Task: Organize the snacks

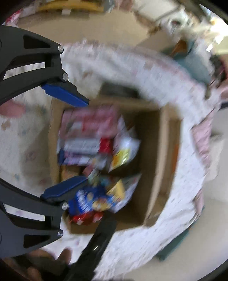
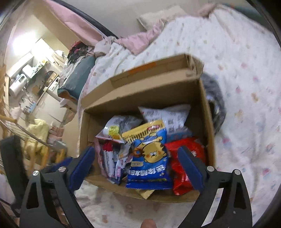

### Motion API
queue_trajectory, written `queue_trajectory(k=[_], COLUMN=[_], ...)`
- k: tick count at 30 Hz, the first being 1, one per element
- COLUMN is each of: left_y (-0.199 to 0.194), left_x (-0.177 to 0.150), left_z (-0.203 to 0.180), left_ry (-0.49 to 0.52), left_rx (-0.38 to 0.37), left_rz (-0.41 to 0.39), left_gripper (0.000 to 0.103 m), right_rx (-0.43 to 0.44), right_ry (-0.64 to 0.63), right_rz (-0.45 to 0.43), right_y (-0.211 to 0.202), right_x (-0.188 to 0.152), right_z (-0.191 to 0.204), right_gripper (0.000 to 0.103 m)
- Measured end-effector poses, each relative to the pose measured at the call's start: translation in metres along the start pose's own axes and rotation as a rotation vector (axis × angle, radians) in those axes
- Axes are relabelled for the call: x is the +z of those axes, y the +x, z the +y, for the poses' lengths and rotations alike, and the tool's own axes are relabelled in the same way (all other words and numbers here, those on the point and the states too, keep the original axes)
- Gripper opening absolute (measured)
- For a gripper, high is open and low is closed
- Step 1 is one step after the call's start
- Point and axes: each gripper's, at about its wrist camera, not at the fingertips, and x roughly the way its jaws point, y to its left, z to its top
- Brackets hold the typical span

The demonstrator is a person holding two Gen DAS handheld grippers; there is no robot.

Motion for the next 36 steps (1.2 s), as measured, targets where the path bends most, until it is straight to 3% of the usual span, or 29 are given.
queue_trajectory(k=[2,6,7,9,11,15,21,26,31,36], left_y=[-0.013,-0.036,-0.045,-0.061,-0.075,-0.095,-0.119,-0.124,-0.11,-0.087], left_x=[-0.001,-0.008,-0.012,-0.018,-0.025,-0.032,-0.061,-0.085,-0.089,-0.087], left_z=[0.003,0.012,0.014,0.02,0.024,0.026,0.039,0.042,0.038,0.032], left_ry=[-0.014,-0.054,-0.058,-0.06,-0.052,-0.001,-0.042,-0.048,-0.038,-0.03], left_rx=[0.043,0.018,0.019,0.027,0.037,0.062,0.046,0.09,0.069,0.102], left_rz=[-0.055,-0.128,-0.156,-0.211,-0.246,-0.249,-0.258,-0.292,-0.28,-0.225], left_gripper=[0.078,0.08,0.083,0.103,0.103,0.103,0.103,0.103,0.103,0.103], right_rx=[-0.029,-0.095,-0.114,-0.156,-0.194,-0.22,-0.23,-0.222,-0.212,-0.207], right_ry=[-0.042,-0.112,-0.127,-0.15,-0.156,-0.195,-0.245,-0.237,-0.222,-0.197], right_rz=[-0.054,-0.144,-0.157,-0.164,-0.16,-0.19,-0.207,-0.23,-0.234,-0.194], right_y=[-0.014,-0.042,-0.048,-0.059,-0.069,-0.093,-0.112,-0.117,-0.105,-0.086], right_x=[-0.004,-0.015,-0.018,-0.024,-0.03,-0.041,-0.064,-0.085,-0.099,-0.094], right_z=[0.006,0.018,0.021,0.027,0.033,0.049,0.057,0.048,0.038,0.034], right_gripper=[0.103,0.103,0.103,0.103,0.103,0.103,0.103,0.103,0.103,0.103])
